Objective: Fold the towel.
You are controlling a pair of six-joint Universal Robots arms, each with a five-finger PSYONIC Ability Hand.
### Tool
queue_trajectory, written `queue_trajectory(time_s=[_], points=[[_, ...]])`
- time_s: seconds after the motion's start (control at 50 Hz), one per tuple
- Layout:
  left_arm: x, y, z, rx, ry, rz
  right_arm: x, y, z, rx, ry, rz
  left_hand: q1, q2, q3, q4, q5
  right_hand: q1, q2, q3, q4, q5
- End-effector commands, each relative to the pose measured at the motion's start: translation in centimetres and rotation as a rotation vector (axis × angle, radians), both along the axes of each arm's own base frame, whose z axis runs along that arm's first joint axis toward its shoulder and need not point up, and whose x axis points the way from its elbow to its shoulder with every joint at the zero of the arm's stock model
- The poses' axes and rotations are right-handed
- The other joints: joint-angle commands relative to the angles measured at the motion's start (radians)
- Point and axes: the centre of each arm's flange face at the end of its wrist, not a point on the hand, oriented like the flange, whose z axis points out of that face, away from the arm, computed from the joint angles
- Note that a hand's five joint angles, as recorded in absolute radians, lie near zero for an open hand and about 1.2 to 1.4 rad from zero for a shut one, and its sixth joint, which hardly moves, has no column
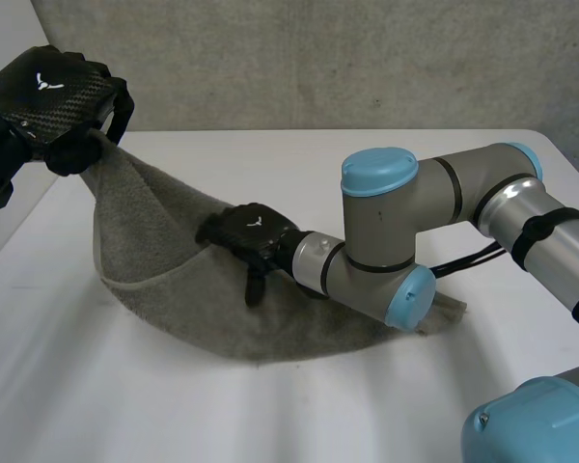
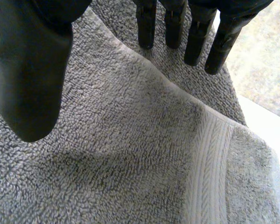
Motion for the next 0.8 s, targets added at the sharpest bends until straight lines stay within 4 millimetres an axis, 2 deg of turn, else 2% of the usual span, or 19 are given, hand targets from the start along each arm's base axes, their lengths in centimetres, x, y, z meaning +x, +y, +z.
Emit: queue_trajectory(time_s=[0.02, 0.16, 0.28, 0.32, 0.34, 0.36, 0.38, 0.4, 0.42, 0.52, 0.58, 0.62, 0.66, 0.68, 0.72, 0.74, 0.76, 0.78, 0.8], points=[[0.1, -0.3, -0.1, 0.0, -0.002, 0.003, 0.2, 0.4, -0.2, 0.009, -0.004, 0.032, 0.206, 0.179, 0.18, 0.178, 0.195, 0.56, 0.556, 0.559, 0.554, 0.56], [0.5, -0.8, -0.4, 0.011, -0.002, 0.018, 0.1, 0.6, -0.8, 0.031, 0.012, 0.041, 0.206, 0.179, 0.18, 0.178, 0.195, 0.943, 0.939, 0.942, 0.937, 0.943], [0.6, -0.9, -0.5, 0.012, -0.002, 0.03, 0.1, 0.7, -0.8, 0.034, 0.006, 0.058, 0.206, 0.179, 0.18, 0.178, 0.195, 0.919, 0.916, 0.919, 0.914, 0.92], [0.6, -0.9, -0.5, 0.015, -0.001, 0.032, 0.1, 0.7, -0.4, 0.029, 0.001, 0.058, 0.206, 0.179, 0.18, 0.178, 0.195, 0.677, 0.673, 0.676, 0.671, 0.677], [0.6, -0.9, -0.5, 0.015, -0.001, 0.032, 0.1, 0.7, -0.4, 0.029, 0.001, 0.058, 0.206, 0.179, 0.18, 0.178, 0.195, 0.676, 0.672, 0.675, 0.67, 0.676], [0.6, -1.0, -0.5, 0.015, -0.001, 0.033, 0.1, 0.7, -0.3, 0.028, 0.0, 0.058, 0.206, 0.179, 0.18, 0.178, 0.195, 0.699, 0.695, 0.698, 0.693, 0.699], [0.6, -0.9, -0.5, 0.015, -0.001, 0.032, 0.1, 0.7, -0.1, 0.025, -0.004, 0.059, 0.206, 0.179, 0.18, 0.178, 0.195, 0.859, 0.855, 0.859, 0.853, 0.859], [0.6, -0.9, -0.5, 0.015, -0.001, 0.032, 0.1, 0.7, -0.1, 0.025, -0.004, 0.059, 0.206, 0.179, 0.18, 0.178, 0.195, 0.861, 0.857, 0.86, 0.855, 0.861], [0.6, -1.0, -0.5, 0.015, -0.001, 0.033, 0.1, 0.8, 0.2, 0.022, -0.007, 0.059, 0.206, 0.179, 0.18, 0.178, 0.195, 1.108, 1.104, 1.107, 1.102, 1.108], [0.6, -1.0, -0.5, 0.013, -0.001, 0.033, -0.1, 1.0, 0.2, 0.033, 0.002, 0.064, 0.206, 0.179, 0.18, 0.178, 0.195, 1.133, 1.129, 1.132, 1.127, 1.133], [0.6, -1.0, -0.5, 0.013, -0.001, 0.033, -0.4, 0.9, 1.1, 0.023, -0.007, 0.061, 0.206, 0.179, 0.18, 0.178, 0.195, 1.133, 1.129, 1.132, 1.127, 1.133], [0.6, -1.2, -0.6, 0.018, -0.001, 0.038, -0.6, 0.5, 2.0, 0.006, -0.018, 0.047, 0.206, 0.179, 0.18, 0.178, 0.195, 1.133, 1.129, 1.132, 1.127, 1.133], [0.9, -1.7, -0.7, 0.019, 0.0, 0.07, -1.8, -1.0, 4.9, -0.046, -0.055, -0.001, 0.206, 0.179, 0.18, 0.178, 0.195, 1.133, 1.129, 1.132, 1.127, 1.133], [0.9, -1.7, -0.7, 0.019, 0.0, 0.07, -1.8, -1.0, 4.9, -0.046, -0.055, -0.001, 0.206, 0.179, 0.18, 0.178, 0.195, 1.133, 1.129, 1.132, 1.127, 1.133], [1.2, -2.1, -0.4, 0.012, 0.001, 0.113, -3.9, -3.1, 9.0, -0.121, -0.103, -0.076, 0.206, 0.179, 0.18, 0.178, 0.195, 1.133, 1.129, 1.132, 1.127, 1.133], [1.2, -2.1, -0.4, 0.012, 0.001, 0.113, -3.9, -3.1, 9.0, -0.121, -0.103, -0.077, 0.206, 0.179, 0.18, 0.178, 0.195, 1.133, 1.129, 1.132, 1.127, 1.133], [1.4, -2.3, -0.2, 0.007, 0.003, 0.134, -5.1, -4.0, 11.2, -0.165, -0.127, -0.122, 0.206, 0.179, 0.18, 0.178, 0.195, 1.133, 1.129, 1.132, 1.127, 1.133], [1.4, -2.3, -0.2, 0.006, 0.003, 0.135, -5.2, -4.0, 11.2, -0.165, -0.127, -0.122, 0.206, 0.179, 0.18, 0.178, 0.195, 1.133, 1.129, 1.132, 1.127, 1.133], [1.5, -2.4, 0.0, 0.0, 0.004, 0.154, -6.4, -4.7, 13.4, -0.207, -0.149, -0.165, 0.206, 0.179, 0.18, 0.178, 0.195, 1.133, 1.129, 1.132, 1.127, 1.133]])
